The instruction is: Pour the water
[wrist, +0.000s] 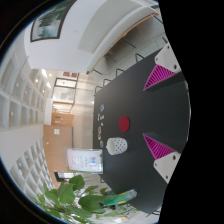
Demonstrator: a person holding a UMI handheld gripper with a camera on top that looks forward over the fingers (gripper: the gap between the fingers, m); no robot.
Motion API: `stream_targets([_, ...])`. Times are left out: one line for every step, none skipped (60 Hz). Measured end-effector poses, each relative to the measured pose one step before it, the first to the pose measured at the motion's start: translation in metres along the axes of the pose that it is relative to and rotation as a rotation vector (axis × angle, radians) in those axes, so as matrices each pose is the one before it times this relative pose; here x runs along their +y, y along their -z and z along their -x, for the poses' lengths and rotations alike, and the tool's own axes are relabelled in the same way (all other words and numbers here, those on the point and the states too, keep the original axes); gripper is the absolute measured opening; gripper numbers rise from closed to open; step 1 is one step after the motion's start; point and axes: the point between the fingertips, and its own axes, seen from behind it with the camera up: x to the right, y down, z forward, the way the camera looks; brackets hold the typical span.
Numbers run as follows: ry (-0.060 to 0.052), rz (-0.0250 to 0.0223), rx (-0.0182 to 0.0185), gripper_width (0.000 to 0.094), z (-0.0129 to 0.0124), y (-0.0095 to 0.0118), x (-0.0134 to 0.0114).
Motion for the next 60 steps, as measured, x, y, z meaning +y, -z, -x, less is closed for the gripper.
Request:
stream_targets([0.0035,0.00091,-0.00136,0.0859,0.00476,-0.00327,-0.00113])
stream_targets([0.003,-0.00026,-0.00246,0.086,0.00144,0.00096,0.00093])
stream_targets([0.0032,-0.00113,-0.0017,0.0859,0.00182,0.00082,0.00119])
stream_targets([0.0041,-0.00065,-0.00085,0.086,0.00215,0.00085,0.00179])
stream_targets([0.0041,-0.00079,0.0003,0.086,0.00409,0.00041,0.00296])
stream_targets([0.004,0.0002,0.00037,0.0859,0.00375,0.00102,0.00264])
stream_targets([0.0042,0.00212,-0.00167,0.086,-0.00112,0.00391,0.00041])
stream_targets([0.0021,-0.00231,-0.00103,0.0858,0.00552,0.00169,0.00363])
stream_targets([0.0017,-0.00238,-0.00323,0.0858,0.00516,0.00111,0.00221])
stream_targets([0.0016,-0.00229,-0.00382,0.0859,0.00559,0.00164,0.00209])
stream_targets([0.0016,-0.00134,-0.00396,0.0858,0.00602,0.00165,0.00236])
stream_targets([0.002,-0.00049,-0.0042,0.0859,0.00627,0.00159,0.00222])
stream_targets([0.0023,-0.0014,-0.0053,0.086,0.0061,0.00163,0.00182])
stream_targets([0.0029,-0.00288,-0.00681,0.0861,0.00719,0.00145,0.00122])
stream_targets([0.0031,-0.00454,-0.00838,0.0861,0.00743,0.00136,0.00072])
stream_targets([0.0026,-0.00517,-0.00848,0.0861,0.00771,0.00129,0.00055])
stream_targets([0.0026,-0.00645,-0.00887,0.086,0.00826,0.00141,0.00033])
stream_targets([0.0022,-0.00659,-0.00881,0.086,0.00826,0.0014,-0.0002])
stream_targets([0.0026,-0.00706,-0.00873,0.086,0.0087,0.00111,-0.00032])
stream_targets([0.0022,-0.00612,-0.00922,0.086,0.00957,0.00049,-0.00038])
stream_targets([0.002,-0.0045,-0.00964,0.0859,0.00942,0.00006,-0.00043])
stream_targets([0.0012,-0.00344,-0.01026,0.0861,0.0097,0.0001,-0.00016])
stream_targets([0.0012,-0.00356,-0.01128,0.0861,0.01019,-0.00025,-0.00026])
stream_targets([0.0003,-0.00272,-0.0137,0.086,0.01055,0.00226,-0.00028])
stream_targets([0.0005,-0.00224,-0.01361,0.0859,0.01177,-0.00046,-0.00056])
stream_targets([0.0004,-0.00116,-0.01388,0.0859,0.0119,-0.00124,-0.0001])
stream_targets([-0.0004,-0.00008,-0.01382,0.0858,0.01193,-0.00162,-0.00035])
stream_targets([-0.0007,0.00068,-0.01416,0.0858,0.01213,-0.00219,-0.00013])
stream_targets([-0.0001,0.00142,-0.01423,0.086,0.01224,-0.00228,0.00003])
stream_targets([0.0005,0.00126,-0.01432,0.0858,0.01211,-0.00226,-0.0002])
stream_targets([0.0003,0.00023,-0.01352,0.0859,0.012,-0.00319,-0.0005])
stream_targets([0.0004,-0.00119,-0.01215,0.086,0.01076,-0.00353,-0.00078])
stream_targets([0.0005,-0.00194,-0.01163,0.086,0.01113,-0.00346,-0.00106])
stream_targets([0.0016,-0.00211,-0.01282,0.0856,0.01138,-0.00388,-0.00115])
stream_targets([0.0021,-0.00169,-0.01073,0.0859,0.01052,-0.00393,-0.00138])
stream_targets([0.0033,-0.00146,-0.01033,0.0857,0.01079,-0.00471,-0.00185])
stream_targets([0.003,-0.00177,-0.00929,0.0858,0.01016,-0.00511,-0.00151])
stream_targets([0.0031,-0.00242,-0.00812,0.0858,0.00947,-0.00526,-0.00176])
stream_targets([0.0023,-0.00286,-0.00751,0.0857,0.00883,-0.00566,-0.00216])
stream_targets([0.0016,-0.00357,-0.00672,0.0857,0.00851,-0.00589,-0.00186])
stream_targets([0.0013,-0.00359,-0.00615,0.0857,0.00856,-0.00602,-0.00239])
stream_targets([0.0005,-0.00376,-0.00604,0.0857,0.00826,-0.00639,-0.00261])
stream_targets([-0.0005,-0.00357,-0.00578,0.0856,0.00763,-0.00632,-0.00241])
stream_targets([-0.0014,-0.00386,-0.00531,0.0856,0.00727,-0.00645,-0.00244])
stream_targets([-0.0014,-0.0046,-0.00485,0.0858,0.00693,-0.00693,-0.00249])
stream_targets([-0.0015,-0.00523,-0.00353,0.0858,0.00633,-0.00663,-0.00291])
stream_targets([-0.0014,-0.0054,-0.00288,0.0859,0.0063,-0.007,-0.00273])
stream_targets([-0.0014,-0.00472,-0.00155,0.0855,0.00555,-0.00687,-0.00279])
stream_targets([-0.0008,-0.00393,-0.00072,0.0856,0.0047,-0.00644,-0.00222])
stream_targets([0.0001,-0.0049,-0.00037,0.0858,0.00434,-0.00688,-0.00252])
stream_targets([0.0002,-0.00528,0.00152,0.0857,0.00363,-0.0072,-0.0021])
stream_targets([-0.0007,-0.00549,0.00307,0.086,0.00293,-0.00676,-0.00215])
stream_targets([-0.001,-0.00501,0.00518,0.0858,0.00186,-0.00654,-0.00184])
stream_targets([-0.0012,-0.0047,0.00621,0.0858,0.00152,-0.00636,-0.00215])
stream_targets([-0.0014,-0.0035,0.00581,0.0858,0.00128,-0.00647,-0.0018])
stream_targets([-0.0008,-0.00267,0.00454,0.0857,0.00129,-0.00648,-0.00149])
stream_targets([0.0,-0.00289,0.00383,0.0856,0.00135,-0.00651,-0.00119])
stream_targets([0.0004,-0.00313,0.00396,0.0857,0.00088,-0.00697,-0.00199])
stream_targets([0.0003,-0.00276,0.00541,0.0858,0.00039,-0.00574,-0.00126])
stream_targets([-0.0005,-0.00344,0.00705,0.0856,-0.00016,-0.00582,-0.00136])
